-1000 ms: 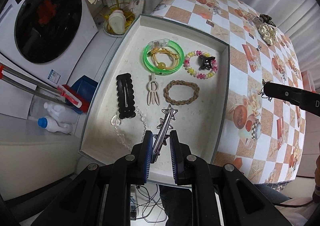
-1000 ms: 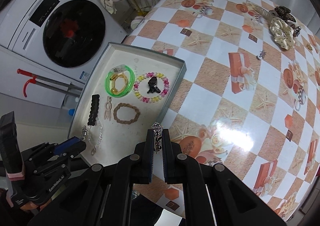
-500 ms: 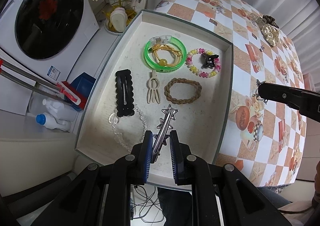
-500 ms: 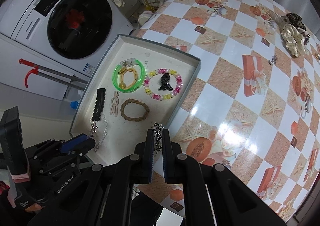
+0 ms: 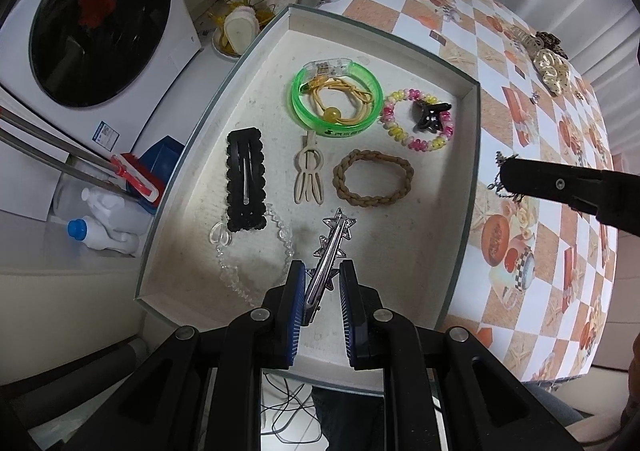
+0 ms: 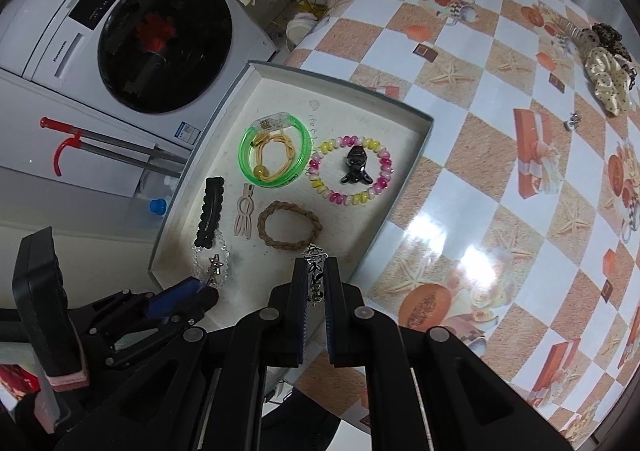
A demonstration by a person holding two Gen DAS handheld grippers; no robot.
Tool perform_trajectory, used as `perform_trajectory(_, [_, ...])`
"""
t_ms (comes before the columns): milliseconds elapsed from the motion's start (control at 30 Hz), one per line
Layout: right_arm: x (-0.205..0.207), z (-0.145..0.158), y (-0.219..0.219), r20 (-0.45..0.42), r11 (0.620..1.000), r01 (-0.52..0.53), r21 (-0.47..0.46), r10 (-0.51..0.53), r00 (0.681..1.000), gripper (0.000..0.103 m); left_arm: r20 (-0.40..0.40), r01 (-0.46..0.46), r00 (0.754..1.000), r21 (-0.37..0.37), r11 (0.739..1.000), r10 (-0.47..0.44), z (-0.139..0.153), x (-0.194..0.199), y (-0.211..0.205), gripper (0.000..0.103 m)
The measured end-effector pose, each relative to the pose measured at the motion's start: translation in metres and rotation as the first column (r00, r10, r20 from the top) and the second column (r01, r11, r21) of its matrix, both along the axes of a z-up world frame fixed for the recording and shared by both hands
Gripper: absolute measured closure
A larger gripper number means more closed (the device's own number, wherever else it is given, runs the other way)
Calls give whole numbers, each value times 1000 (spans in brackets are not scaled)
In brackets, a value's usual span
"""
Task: Organize jewelry
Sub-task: 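Carry the silver charm in the right tool while the left tool carries the barrette to the tray, then lower and open the right tool beside the braided bracelet while the left tool releases the barrette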
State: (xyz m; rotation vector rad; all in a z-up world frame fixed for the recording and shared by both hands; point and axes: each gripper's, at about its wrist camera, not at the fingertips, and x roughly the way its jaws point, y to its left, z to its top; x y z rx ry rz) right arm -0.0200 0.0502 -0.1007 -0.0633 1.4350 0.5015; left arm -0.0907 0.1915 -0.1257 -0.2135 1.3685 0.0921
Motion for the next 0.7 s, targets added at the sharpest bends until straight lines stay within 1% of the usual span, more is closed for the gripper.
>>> perform_trajectory(133, [4,-11,10,-23,1000,-8,3,8,1000,95,-11,-15,1000,4,1000,15,-9,3,1,81])
perform_trajectory(400, [7,-41,29,-57,999,-42,-30,40,998,95,-37,-21,999,35,999,22,-27,6,-2,81])
perform_trajectory(700, [8,-64,30,-80,995,-58,-81,52,995,95,-58,-23,998,49,999,25,-39,2,-5,81])
